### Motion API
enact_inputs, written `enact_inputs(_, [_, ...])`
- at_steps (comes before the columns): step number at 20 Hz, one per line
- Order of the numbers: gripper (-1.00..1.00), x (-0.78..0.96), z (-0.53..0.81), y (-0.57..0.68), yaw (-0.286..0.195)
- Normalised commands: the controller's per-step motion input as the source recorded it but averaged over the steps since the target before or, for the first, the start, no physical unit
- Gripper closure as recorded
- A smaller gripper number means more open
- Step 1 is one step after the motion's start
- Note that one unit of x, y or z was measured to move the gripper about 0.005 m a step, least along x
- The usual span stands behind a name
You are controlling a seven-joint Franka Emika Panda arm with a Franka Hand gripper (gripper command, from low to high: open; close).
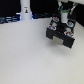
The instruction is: Open the kcup holder, insert the kcup into the holder, and close the kcup holder
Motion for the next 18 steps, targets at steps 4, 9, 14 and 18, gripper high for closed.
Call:
enact_inputs(4, [1.0,0.01,-0.19,0.0,-0.018])
enact_inputs(9, [1.0,0.01,-0.16,0.01,-0.01])
enact_inputs(14, [1.0,-0.01,-0.18,0.0,0.006])
enact_inputs(18, [1.0,0.0,-0.24,0.0,-0.007])
